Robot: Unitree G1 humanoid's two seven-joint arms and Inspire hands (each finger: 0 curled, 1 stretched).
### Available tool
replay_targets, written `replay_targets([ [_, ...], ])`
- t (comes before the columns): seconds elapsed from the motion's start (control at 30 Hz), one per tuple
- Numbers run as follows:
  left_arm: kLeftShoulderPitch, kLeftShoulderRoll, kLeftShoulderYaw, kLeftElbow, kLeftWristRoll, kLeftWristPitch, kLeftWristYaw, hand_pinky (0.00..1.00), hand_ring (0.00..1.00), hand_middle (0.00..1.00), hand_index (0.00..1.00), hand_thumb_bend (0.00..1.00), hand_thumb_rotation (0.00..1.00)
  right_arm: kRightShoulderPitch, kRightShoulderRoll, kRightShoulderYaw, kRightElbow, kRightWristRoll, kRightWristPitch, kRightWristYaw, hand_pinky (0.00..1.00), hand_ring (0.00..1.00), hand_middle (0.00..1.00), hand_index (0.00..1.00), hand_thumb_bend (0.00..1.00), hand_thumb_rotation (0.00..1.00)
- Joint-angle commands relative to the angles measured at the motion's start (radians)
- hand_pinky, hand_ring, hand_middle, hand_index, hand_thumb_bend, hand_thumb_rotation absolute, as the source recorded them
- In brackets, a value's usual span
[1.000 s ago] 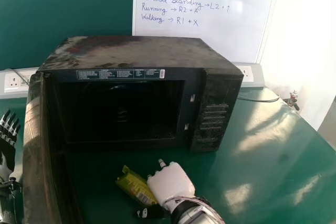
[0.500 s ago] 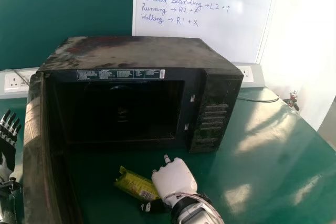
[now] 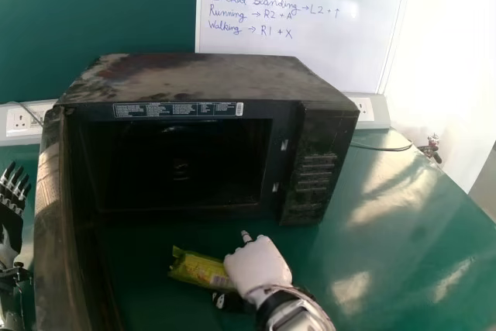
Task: Put biscuit inside oven
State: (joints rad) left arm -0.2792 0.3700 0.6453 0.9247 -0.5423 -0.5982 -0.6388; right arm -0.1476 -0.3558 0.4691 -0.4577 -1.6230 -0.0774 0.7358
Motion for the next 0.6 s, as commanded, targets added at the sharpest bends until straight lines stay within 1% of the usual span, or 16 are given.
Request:
replay_targets([
  [0.0, 0.081, -0.083, -0.004, 0.058, -0.005, -0.002, 0.0, 0.4, 0.6, 0.68, 0.79, 0.26, 0.85, 0.028, 0.016, -0.018, 0.013, 0.057, 0.016, -0.07, 0.5, 0.46, 0.49, 0.64, 0.65, 0.06],
  [0.03, 0.081, -0.082, -0.003, 0.059, -0.006, -0.002, -0.002, 0.4, 0.6, 0.68, 0.79, 0.26, 0.85, 0.031, 0.018, -0.022, 0.015, 0.074, 0.021, -0.08, 0.48, 0.43, 0.48, 0.63, 0.61, 0.03],
  [0.1, 0.081, -0.083, -0.003, 0.058, -0.007, 0.0, -0.002, 0.4, 0.6, 0.68, 0.79, 0.27, 0.85, 0.032, 0.021, -0.026, 0.02, 0.1, 0.031, -0.091, 0.47, 0.39, 0.47, 0.64, 0.58, 0.01],
  [0.23, 0.08, -0.084, -0.003, 0.06, -0.007, -0.003, -0.002, 0.41, 0.6, 0.68, 0.79, 0.27, 0.84, 0.032, 0.023, -0.025, 0.026, 0.123, 0.044, -0.108, 0.48, 0.39, 0.47, 0.65, 0.57, 0.0],
  [0.37, 0.079, -0.086, -0.003, 0.059, -0.006, -0.004, 0.001, 0.37, 0.59, 0.67, 0.79, 0.27, 0.83, 0.025, 0.015, -0.019, 0.029, 0.119, 0.046, -0.108, 0.47, 0.39, 0.47, 0.66, 0.57, 0.0],
  [0.43, 0.079, -0.086, -0.003, 0.06, -0.006, -0.003, 0.002, 0.39, 0.6, 0.68, 0.79, 0.27, 0.83, 0.024, 0.016, -0.019, 0.029, 0.12, 0.048, -0.108, 0.47, 0.4, 0.47, 0.66, 0.57, 0.0],
  [0.57, 0.077, -0.084, -0.005, 0.065, -0.003, -0.006, 0.003, 0.42, 0.6, 0.68, 0.79, 0.27, 0.85, 0.026, 0.009, -0.024, 0.03, 0.135, 0.047, -0.146, 0.46, 0.39, 0.47, 0.64, 0.57, 0.0],
])
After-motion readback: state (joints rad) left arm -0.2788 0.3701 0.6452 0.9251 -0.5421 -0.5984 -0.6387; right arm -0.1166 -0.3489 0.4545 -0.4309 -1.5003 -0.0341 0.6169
